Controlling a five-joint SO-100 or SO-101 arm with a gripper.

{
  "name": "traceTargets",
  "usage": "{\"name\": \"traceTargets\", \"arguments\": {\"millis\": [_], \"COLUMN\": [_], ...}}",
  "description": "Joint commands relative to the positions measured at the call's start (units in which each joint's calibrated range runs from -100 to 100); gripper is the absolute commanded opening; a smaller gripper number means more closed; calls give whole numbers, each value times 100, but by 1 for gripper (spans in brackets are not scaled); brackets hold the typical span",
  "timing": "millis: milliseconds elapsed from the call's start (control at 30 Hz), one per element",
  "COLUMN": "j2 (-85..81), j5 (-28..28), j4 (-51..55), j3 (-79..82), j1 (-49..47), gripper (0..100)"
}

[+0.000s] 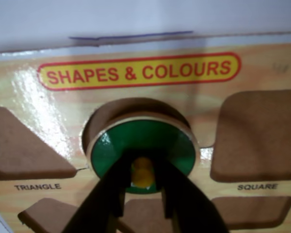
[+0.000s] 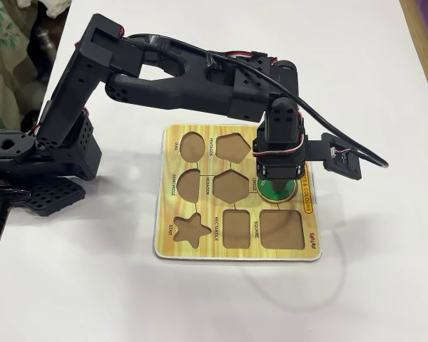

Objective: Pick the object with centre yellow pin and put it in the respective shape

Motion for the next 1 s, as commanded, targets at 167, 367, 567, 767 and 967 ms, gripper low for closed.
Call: {"name": "traceTargets", "arguments": {"millis": [167,367,567,767,967], "j2": [-182,-140,-124,-124,-124], "j5": [-4,12,-35,-41,12], "j4": [-437,-377,-446,-377,-368], "j3": [-180,-171,-171,-90,-72], "j1": [-78,-166,-176,-303,-274], "gripper": [1,1,1,1,1]}}
